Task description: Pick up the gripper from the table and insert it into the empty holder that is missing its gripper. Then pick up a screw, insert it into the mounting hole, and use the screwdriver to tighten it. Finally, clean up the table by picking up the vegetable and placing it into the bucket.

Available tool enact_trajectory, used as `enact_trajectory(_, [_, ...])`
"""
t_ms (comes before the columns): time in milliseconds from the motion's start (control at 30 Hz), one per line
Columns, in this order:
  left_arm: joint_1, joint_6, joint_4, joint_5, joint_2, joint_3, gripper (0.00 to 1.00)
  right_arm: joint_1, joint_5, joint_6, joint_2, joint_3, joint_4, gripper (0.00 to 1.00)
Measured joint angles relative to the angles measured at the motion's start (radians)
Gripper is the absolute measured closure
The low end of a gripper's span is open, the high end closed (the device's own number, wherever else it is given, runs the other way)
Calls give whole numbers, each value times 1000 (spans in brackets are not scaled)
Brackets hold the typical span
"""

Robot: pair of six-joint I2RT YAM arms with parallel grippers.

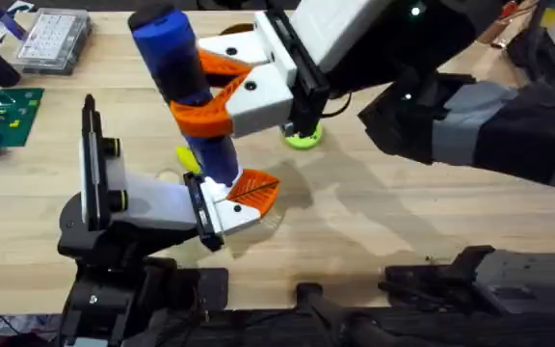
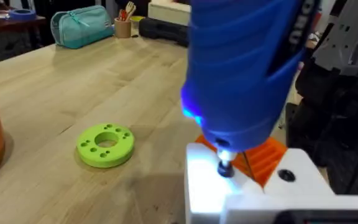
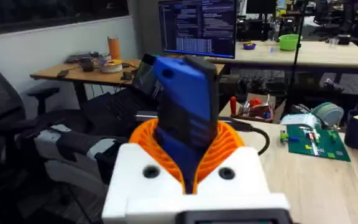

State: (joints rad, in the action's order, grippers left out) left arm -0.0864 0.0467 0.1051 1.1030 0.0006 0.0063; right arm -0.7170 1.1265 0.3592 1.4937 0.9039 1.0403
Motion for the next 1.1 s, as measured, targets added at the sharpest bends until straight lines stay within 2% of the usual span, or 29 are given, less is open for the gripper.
enact_trajectory(1100, [0,7,1,3,0,0,980,-9,-8,-8,0,-16,13,957])
